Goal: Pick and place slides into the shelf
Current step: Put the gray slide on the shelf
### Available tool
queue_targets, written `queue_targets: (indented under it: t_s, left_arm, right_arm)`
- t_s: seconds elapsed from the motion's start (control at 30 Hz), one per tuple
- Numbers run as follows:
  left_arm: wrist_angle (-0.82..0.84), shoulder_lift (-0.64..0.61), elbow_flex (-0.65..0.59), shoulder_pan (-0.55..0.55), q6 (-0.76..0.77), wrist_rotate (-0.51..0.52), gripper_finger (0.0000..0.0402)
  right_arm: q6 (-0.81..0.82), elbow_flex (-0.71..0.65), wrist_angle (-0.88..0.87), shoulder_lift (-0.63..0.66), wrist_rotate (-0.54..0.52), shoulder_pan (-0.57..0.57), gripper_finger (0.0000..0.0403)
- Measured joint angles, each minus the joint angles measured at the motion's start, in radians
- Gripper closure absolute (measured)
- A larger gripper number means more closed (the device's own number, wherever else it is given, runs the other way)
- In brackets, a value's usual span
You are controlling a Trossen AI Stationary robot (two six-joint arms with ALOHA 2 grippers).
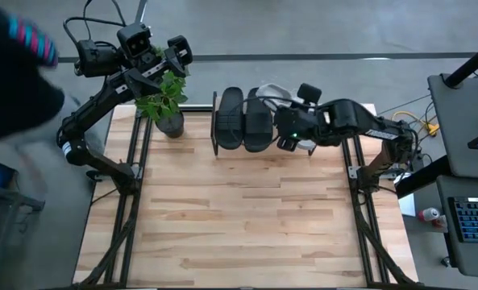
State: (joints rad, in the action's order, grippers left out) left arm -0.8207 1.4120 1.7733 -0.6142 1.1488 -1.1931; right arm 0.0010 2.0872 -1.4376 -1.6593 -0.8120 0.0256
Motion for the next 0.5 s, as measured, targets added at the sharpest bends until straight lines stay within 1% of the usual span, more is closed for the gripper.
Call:
queue_targets:
  t_s: [0.1,0.27,0.37,0.5]
  left_arm:
    - [0.0,0.0,0.0,0.001,0.0,0.0,0.0154]
    - [0.0,0.0,0.0,0.002,0.005,0.0,0.0154]
    - [0.0,-0.001,0.0,0.002,0.024,-0.004,0.0154]
    - [-0.001,-0.001,0.0,0.002,0.024,-0.01,0.0154]
  right_arm:
    - [-0.002,-0.051,0.045,0.005,-0.009,0.006,0.0358]
    - [-0.001,-0.15,0.087,0.018,-0.113,0.017,0.0358]
    - [0.014,-0.227,0.137,0.051,-0.14,0.016,0.0358]
    - [0.022,-0.363,0.263,0.124,-0.167,0.02,0.0358]
